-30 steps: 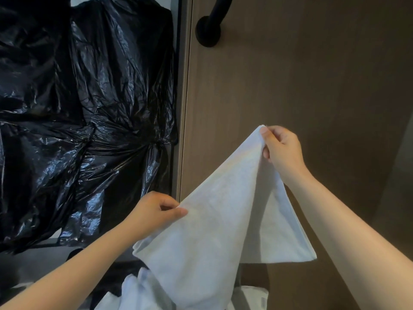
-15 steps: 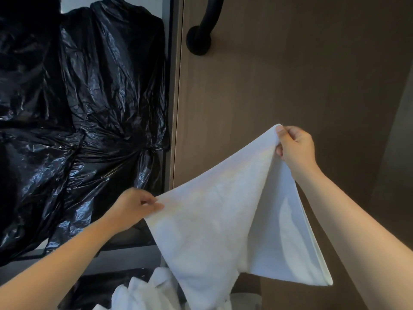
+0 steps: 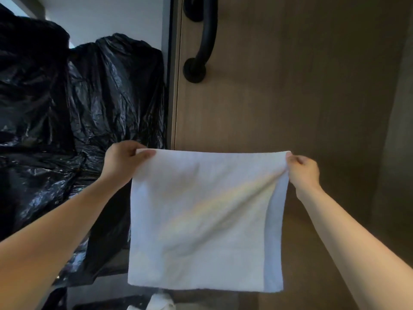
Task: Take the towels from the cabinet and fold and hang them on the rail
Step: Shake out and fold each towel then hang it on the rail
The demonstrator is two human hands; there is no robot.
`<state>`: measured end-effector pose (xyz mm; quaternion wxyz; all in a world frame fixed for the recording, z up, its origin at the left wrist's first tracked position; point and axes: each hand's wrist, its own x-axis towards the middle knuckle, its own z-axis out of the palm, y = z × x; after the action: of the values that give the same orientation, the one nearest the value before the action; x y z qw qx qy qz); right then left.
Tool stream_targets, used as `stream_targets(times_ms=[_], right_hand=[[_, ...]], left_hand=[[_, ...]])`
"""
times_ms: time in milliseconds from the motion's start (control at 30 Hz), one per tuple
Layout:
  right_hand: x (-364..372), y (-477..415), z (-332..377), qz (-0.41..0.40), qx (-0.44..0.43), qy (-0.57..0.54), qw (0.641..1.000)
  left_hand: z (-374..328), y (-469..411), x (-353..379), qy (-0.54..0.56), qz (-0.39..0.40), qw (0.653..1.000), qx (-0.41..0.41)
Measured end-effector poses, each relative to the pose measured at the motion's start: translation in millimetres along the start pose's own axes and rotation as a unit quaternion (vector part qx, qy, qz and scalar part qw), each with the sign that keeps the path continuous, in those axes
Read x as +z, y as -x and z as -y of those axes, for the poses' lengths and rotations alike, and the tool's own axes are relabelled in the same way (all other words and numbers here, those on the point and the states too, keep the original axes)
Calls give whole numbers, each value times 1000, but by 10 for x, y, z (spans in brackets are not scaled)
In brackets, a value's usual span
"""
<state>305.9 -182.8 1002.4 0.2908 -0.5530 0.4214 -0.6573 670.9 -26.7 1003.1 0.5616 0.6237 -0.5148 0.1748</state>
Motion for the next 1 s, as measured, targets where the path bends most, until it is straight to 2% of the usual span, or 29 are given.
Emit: stream_targets(times_ms=[133, 367, 467, 567, 667, 767, 867, 1000], right_hand=[[-13, -38, -60, -5, 10, 27, 1000], [-43, -42, -224, -5, 54, 69, 996], [43, 88, -231, 18, 37, 83, 996], [209, 342, -161, 71, 2, 63, 996], [337, 682, -108, 155, -48, 81, 983], [401, 1035, -148, 254, -85, 82, 960], [458, 1315, -264, 336, -67, 64, 937], [548, 1539, -431, 412, -62, 27, 909]], left_hand=[[-29, -48, 28, 3, -3, 1000, 4], [-92, 57, 44, 6, 39, 999, 22], [-235, 139, 96, 3, 83, 996, 42], [-413, 296, 220, -17, 152, 985, 73], [-538, 528, 343, 11, 201, 977, 74], [-561, 780, 457, 24, 223, 974, 45], [-537, 965, 508, 39, 226, 973, -11], [-536, 1081, 500, 113, 207, 971, -48]])
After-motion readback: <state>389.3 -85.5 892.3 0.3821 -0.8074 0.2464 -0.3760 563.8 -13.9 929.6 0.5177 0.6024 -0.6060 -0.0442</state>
